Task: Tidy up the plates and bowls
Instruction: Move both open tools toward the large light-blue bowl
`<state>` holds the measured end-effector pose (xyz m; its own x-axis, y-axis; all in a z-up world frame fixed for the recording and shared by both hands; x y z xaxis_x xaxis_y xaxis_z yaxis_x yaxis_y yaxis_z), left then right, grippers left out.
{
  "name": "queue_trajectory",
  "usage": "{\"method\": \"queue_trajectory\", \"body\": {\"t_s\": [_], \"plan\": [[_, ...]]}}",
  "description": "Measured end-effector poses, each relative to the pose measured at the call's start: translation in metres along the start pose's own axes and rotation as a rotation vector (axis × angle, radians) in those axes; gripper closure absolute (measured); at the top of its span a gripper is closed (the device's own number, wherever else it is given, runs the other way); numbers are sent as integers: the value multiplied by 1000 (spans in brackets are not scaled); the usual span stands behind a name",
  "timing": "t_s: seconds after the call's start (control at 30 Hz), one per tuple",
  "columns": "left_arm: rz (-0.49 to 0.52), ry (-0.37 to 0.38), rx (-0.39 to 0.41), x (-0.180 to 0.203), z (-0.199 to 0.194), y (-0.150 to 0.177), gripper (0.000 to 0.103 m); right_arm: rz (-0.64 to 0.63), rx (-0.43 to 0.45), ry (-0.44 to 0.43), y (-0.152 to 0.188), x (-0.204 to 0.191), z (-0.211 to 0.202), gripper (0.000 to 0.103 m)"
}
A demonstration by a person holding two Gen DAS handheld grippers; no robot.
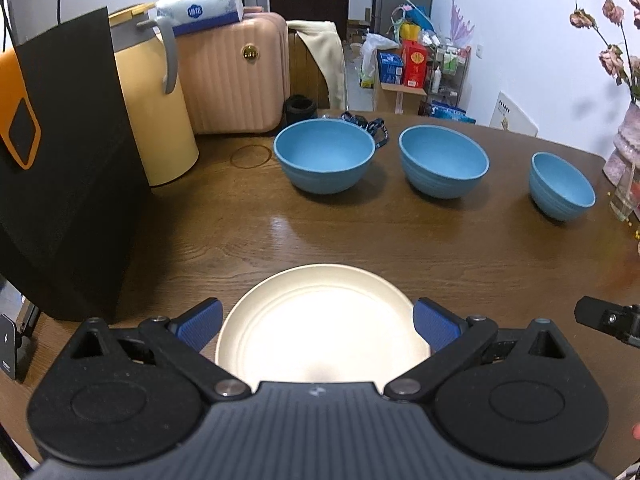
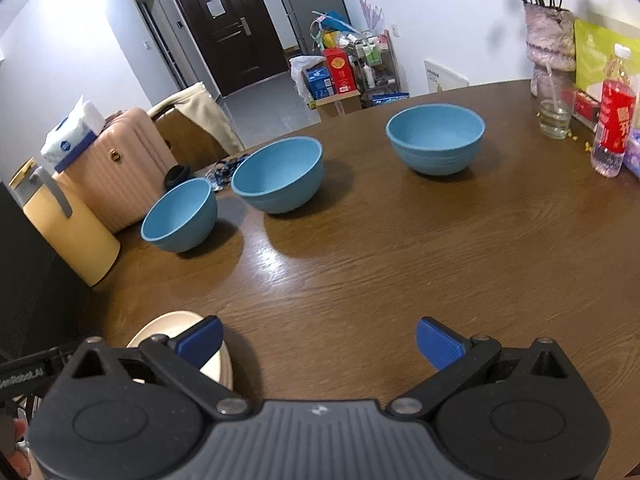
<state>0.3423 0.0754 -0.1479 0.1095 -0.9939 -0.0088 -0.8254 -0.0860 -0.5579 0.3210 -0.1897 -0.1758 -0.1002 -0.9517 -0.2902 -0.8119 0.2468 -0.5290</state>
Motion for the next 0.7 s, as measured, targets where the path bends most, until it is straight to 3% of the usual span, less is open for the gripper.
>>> {"method": "queue_trajectory", "body": {"t_s": [0.27,0.7], "plan": [[-23,-25,17,11,-12,-13,0,-52,-6,-12,-16,-4,-9,0],[-70,-61,-15,-13,0,-53,0,-120,-75,27,-35,-34,4,0]]}}
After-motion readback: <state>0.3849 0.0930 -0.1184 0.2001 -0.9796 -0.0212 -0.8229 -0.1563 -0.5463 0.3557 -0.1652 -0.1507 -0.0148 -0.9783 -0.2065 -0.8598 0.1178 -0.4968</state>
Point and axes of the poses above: each gripper's, at about its wrist camera, not at the fingertips, and z roughly the way its jaws point, x to its right, y to its underside, the point moved 9 cm from there along z, roughly the way its jaws point, and after that the axes turned 7 degrees about -x, right-handed, at the moved point
